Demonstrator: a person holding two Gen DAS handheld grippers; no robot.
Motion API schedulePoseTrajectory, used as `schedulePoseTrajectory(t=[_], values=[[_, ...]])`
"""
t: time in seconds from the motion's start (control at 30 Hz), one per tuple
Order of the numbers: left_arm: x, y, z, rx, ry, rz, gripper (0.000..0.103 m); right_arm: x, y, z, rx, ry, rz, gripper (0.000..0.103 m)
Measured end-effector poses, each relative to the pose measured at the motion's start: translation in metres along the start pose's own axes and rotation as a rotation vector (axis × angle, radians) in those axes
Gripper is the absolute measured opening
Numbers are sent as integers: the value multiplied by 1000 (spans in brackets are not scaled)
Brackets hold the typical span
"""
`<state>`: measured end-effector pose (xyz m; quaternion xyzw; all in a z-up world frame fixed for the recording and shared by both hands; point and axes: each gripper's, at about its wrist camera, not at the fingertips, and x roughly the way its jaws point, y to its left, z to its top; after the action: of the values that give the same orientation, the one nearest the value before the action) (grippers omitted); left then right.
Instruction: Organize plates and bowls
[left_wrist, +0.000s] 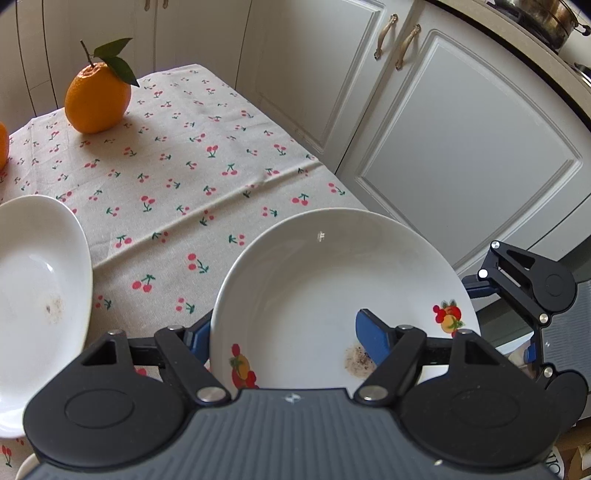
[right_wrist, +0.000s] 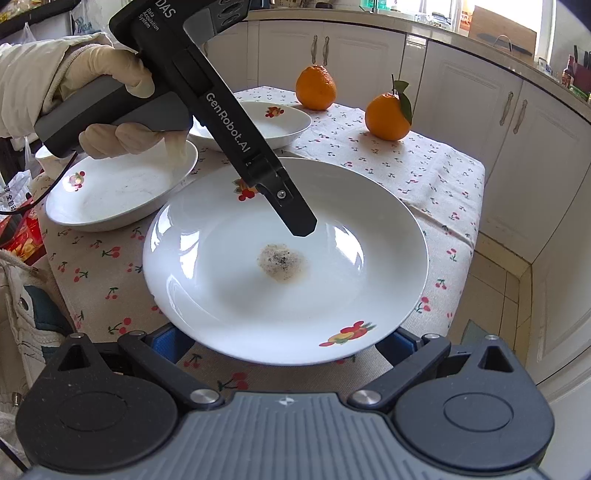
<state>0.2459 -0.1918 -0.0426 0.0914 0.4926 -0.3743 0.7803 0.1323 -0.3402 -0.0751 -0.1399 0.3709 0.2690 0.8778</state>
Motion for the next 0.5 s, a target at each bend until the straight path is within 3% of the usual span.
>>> schedulePoseTrajectory(t=[0.5], values=[[28, 27, 41, -30, -32, 29, 76, 30, -46, 22, -25, 8, -20, 103]])
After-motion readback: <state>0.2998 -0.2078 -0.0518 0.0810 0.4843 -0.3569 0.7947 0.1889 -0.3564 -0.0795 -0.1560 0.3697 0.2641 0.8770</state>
